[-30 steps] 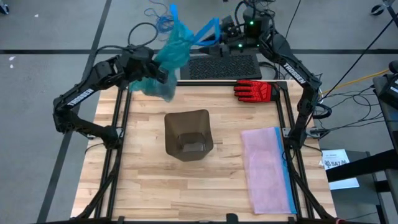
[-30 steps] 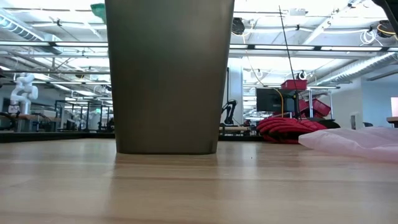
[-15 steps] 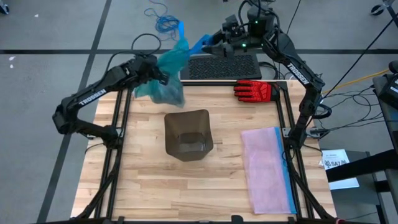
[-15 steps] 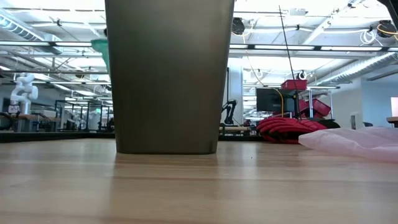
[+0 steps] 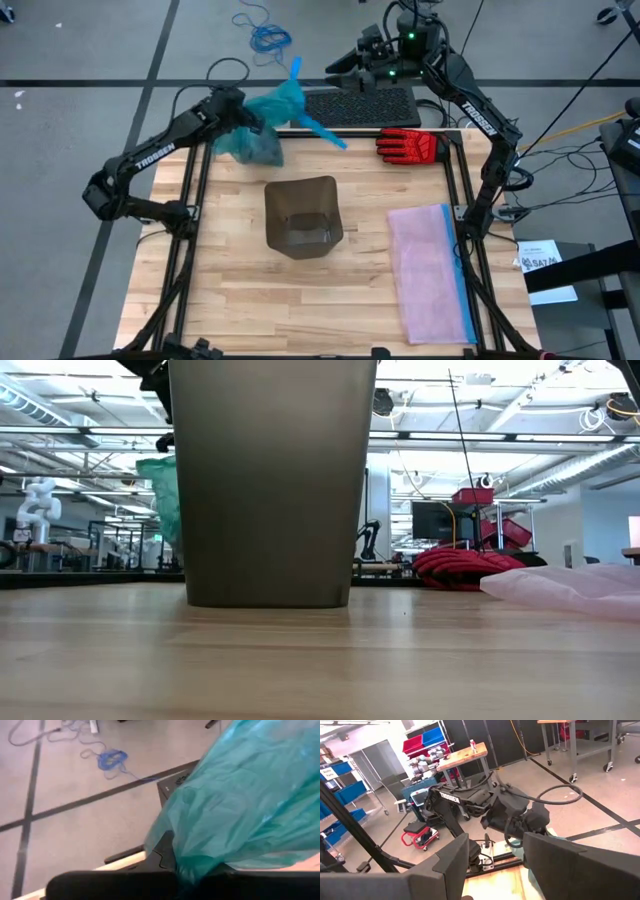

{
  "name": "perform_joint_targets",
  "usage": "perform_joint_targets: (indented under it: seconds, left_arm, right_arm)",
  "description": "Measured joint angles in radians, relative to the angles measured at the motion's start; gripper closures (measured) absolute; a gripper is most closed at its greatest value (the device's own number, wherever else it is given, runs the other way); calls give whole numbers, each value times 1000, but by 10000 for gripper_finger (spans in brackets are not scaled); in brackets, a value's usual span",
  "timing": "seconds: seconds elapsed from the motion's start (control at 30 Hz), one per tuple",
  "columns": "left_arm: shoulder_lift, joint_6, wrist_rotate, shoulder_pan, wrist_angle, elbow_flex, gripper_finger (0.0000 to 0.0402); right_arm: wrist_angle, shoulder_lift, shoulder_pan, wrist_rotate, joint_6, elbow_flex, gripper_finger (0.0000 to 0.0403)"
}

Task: Place trash/remove bag and relplace
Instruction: Remove the blue trash bag from the black trash bin

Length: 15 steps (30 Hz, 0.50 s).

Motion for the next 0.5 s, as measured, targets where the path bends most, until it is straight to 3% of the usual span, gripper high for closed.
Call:
perform_joint_targets:
  seconds: [0.5]
  left_arm:
    - [-55,-132,48,3,-10,-332,402]
  right_arm:
    - [-9,1,5,4,1,0,220]
